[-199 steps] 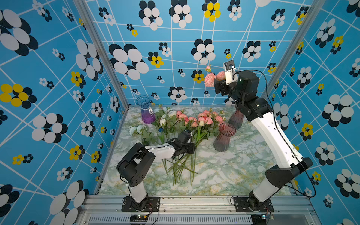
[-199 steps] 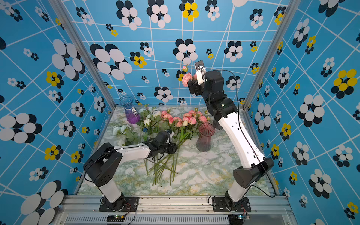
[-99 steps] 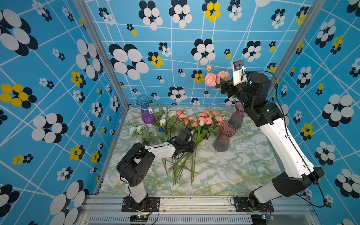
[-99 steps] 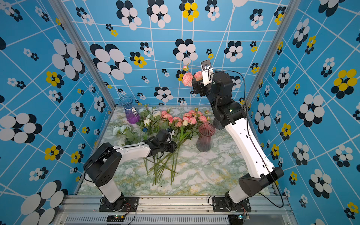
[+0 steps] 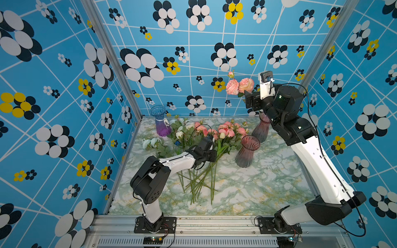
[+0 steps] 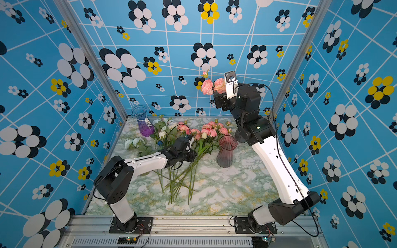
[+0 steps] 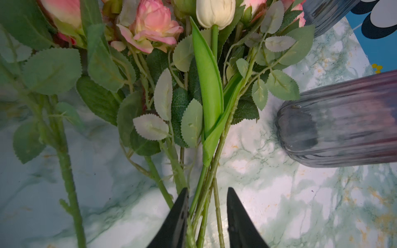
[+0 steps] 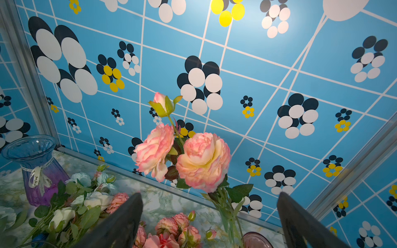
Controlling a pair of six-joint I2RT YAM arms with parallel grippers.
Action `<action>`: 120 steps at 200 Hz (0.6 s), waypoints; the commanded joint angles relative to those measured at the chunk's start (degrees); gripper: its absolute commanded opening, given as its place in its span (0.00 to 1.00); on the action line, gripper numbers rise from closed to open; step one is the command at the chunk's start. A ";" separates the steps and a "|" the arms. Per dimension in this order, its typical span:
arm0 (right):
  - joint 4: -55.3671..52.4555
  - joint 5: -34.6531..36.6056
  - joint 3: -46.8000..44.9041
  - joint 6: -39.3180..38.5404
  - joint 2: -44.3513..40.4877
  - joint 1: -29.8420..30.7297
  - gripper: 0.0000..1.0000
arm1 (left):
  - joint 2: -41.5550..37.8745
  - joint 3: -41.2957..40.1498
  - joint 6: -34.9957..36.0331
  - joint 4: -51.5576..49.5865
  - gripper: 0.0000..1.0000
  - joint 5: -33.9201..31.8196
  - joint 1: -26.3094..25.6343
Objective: Place the pink flowers into the vase
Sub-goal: Pick up the flower at the center of the board.
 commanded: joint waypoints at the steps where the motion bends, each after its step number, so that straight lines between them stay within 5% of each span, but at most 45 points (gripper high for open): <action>1: 1.10 -0.94 -1.76 1.68 -2.59 -0.09 0.99 | 2.23 1.81 0.33 -1.88 0.32 -0.33 1.26; 120: 1.17 -2.19 -8.09 4.11 -7.14 -0.05 0.99 | 8.43 4.44 -0.72 -1.18 0.28 2.86 3.03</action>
